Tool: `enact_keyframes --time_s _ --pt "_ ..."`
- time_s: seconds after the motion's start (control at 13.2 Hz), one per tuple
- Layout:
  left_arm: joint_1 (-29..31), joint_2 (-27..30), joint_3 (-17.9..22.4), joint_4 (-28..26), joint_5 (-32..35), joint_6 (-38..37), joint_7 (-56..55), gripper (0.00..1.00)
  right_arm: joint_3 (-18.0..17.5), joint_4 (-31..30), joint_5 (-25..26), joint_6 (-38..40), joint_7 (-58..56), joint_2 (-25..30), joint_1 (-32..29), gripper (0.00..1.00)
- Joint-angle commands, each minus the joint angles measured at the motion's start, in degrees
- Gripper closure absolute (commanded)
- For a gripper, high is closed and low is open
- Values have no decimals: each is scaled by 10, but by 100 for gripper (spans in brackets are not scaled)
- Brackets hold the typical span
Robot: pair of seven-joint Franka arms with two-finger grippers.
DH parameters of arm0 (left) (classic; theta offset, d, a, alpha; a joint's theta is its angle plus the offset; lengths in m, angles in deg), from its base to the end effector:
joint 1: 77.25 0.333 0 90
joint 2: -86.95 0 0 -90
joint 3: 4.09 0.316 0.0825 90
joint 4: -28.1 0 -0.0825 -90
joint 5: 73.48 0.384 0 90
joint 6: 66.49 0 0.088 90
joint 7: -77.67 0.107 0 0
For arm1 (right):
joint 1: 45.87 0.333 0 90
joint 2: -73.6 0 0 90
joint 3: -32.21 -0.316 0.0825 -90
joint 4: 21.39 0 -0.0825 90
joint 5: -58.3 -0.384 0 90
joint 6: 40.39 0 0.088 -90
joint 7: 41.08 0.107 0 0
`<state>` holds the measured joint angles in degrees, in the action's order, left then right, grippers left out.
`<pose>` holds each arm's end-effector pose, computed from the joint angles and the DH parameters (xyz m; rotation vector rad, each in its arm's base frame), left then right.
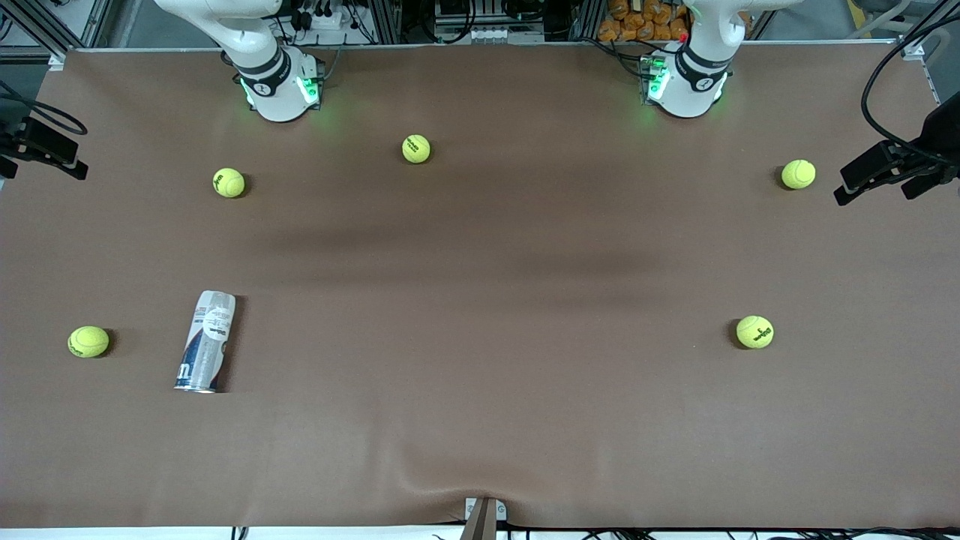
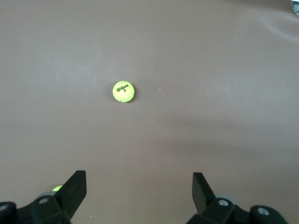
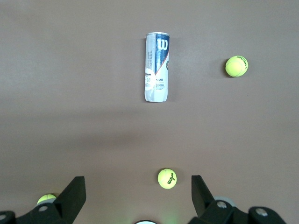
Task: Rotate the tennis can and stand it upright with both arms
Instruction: 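Reach the right gripper down to the lying Wilson tennis can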
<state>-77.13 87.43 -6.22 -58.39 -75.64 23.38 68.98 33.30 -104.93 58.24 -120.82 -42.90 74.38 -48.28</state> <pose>0.5517 -0.0235 0.6579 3.0914 0.1783 0.0985 0.5313 -0.0325 0.6698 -3.1374 0.0457 0.0637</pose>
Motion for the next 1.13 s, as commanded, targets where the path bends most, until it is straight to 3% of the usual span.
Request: enact_keyframes --time_s 0.0,0.23,0.53,0.76,1.06 --pt "2 -3 -7 12 15 -11 -4 0 1 9 -5 5 9 -6 2 0" --pt "1 -4 -7 12 16 -11 -4 0 1 9 -2 5 8 -10 4 0" --pt "1 -4 -7 12 16 -11 -4 0 0 12 1 -9 3 -77 9 0" --pt "1 -4 -7 12 16 -12 -3 0 0 10 1 -32 4 -167 17 0" --pt "2 -4 -7 13 18 -16 -2 0 0 12 -1 -166 -8 -311 14 0"
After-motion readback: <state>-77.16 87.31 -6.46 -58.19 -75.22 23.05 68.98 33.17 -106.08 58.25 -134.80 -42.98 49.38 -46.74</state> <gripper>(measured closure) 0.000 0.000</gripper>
